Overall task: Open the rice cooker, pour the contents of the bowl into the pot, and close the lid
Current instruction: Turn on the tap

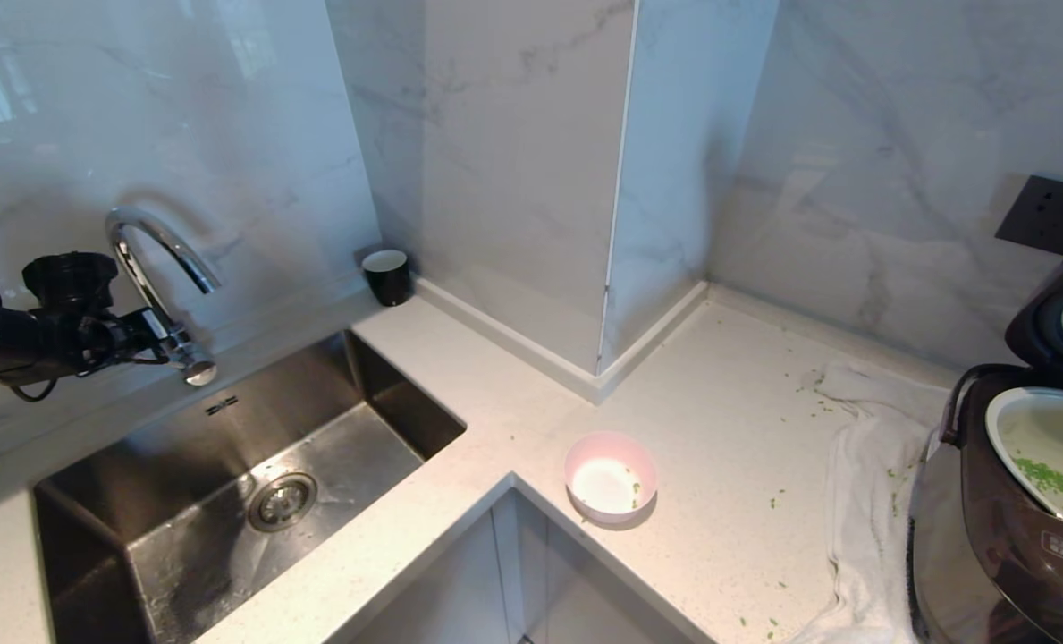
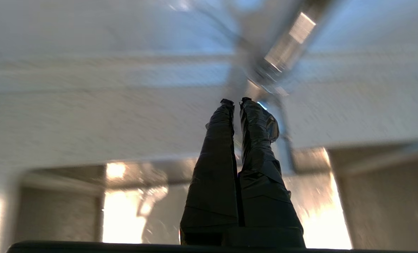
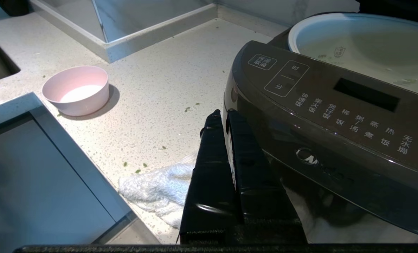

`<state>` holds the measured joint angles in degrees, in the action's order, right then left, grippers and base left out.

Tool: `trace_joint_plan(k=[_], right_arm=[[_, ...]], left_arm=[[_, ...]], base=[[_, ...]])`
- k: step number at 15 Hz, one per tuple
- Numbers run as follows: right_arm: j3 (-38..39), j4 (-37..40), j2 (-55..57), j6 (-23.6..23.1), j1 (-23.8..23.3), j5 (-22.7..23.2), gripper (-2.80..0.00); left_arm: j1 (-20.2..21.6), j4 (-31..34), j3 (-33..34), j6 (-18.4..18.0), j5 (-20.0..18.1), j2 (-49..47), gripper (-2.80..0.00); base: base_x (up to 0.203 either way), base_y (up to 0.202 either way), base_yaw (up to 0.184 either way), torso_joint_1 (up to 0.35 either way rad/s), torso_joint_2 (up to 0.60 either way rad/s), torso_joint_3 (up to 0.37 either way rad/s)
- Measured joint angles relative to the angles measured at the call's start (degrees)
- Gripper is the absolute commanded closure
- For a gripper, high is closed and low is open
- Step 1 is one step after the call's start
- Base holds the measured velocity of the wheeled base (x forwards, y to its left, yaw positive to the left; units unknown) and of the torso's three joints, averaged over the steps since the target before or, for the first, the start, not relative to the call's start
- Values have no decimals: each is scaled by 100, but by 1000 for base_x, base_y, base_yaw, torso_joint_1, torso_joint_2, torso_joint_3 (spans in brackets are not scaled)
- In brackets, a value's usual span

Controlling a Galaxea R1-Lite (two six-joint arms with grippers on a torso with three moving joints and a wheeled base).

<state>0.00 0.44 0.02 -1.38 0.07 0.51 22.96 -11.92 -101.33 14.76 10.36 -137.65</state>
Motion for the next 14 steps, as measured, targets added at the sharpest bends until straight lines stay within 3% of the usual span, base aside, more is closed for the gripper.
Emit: trace_joint_plan(k=[5,14], right_arm=[[0,0,0,0,0,-1,0],[0,0,0,-2,0,-1,0]], left_arm=[[142,-6,-5,-10,-22,-106,0],[-33,0,144,39,-22,-63,0]], base=[[0,0,0,0,0,0],[0,0,0,0,0,0]])
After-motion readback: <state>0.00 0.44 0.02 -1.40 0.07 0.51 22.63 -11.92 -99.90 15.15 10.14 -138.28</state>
